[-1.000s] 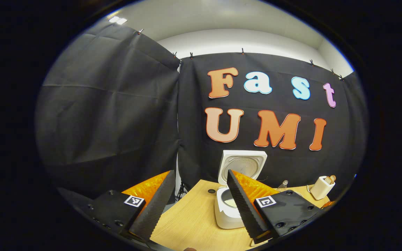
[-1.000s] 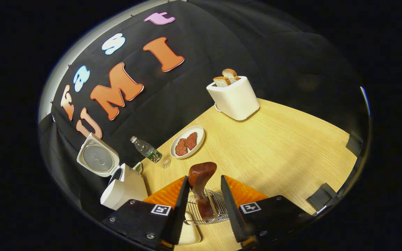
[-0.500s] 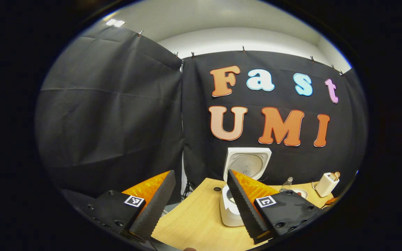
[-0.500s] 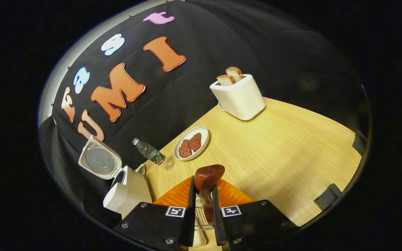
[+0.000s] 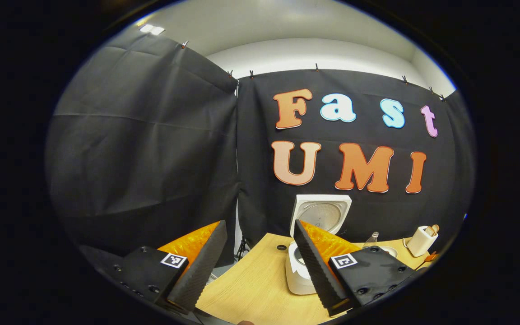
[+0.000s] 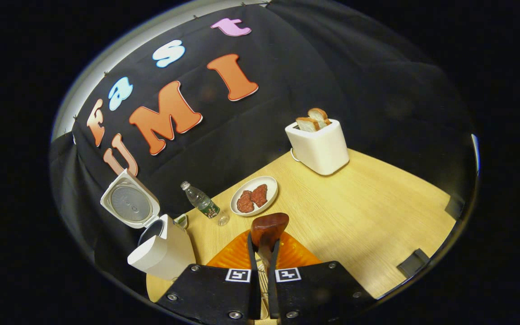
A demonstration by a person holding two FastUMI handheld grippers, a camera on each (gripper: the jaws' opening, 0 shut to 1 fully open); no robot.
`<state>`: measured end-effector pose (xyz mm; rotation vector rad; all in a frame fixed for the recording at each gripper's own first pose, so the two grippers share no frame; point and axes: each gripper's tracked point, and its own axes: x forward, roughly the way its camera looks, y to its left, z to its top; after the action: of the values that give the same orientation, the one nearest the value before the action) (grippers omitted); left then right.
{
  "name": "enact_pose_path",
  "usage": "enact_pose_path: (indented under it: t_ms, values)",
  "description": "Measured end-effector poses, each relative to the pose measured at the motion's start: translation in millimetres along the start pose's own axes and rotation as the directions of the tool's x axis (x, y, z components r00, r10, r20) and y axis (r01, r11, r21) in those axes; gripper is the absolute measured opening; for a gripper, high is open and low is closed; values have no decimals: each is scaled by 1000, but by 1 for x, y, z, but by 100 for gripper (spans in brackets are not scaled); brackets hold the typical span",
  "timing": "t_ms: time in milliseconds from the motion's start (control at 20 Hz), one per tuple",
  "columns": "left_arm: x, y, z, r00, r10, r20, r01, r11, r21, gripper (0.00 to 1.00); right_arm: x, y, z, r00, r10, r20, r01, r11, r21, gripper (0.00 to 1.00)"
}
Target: Close the left gripper, press the button to open the rice cooker; take a wooden spoon from the chopstick holder with the right hand, scoop a spoonful of rice and pour it into the rice cooker, then put the wooden spoon back into the chopstick holder.
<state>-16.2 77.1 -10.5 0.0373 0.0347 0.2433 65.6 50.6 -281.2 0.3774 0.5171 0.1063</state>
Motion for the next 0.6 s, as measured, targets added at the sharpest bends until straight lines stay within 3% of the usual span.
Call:
enact_pose_path:
  t_ms: [100,150,200,300,600]
  values:
    - [2,3,-3,1000,-8,-5,8,1000,-8,100,-18,15,19,999,20,43,-19,999,-29,6]
    - [4,4,-5,1000,-12,-7,12,1000,-11,100,-26,25,28,997,36,62,-33,999,-39,1]
    - [4,4,-4,1000,-17,-8,17,1000,-14,100,-35,35,34,995,53,82,-50,998,-47,6]
    - [7,5,-5,1000,-29,-9,29,999,-15,100,-52,62,40,989,103,101,-97,993,-67,5]
    - [10,7,-4,998,-64,-5,64,998,-6,100,-78,130,12,971,227,70,-212,961,-177,6]
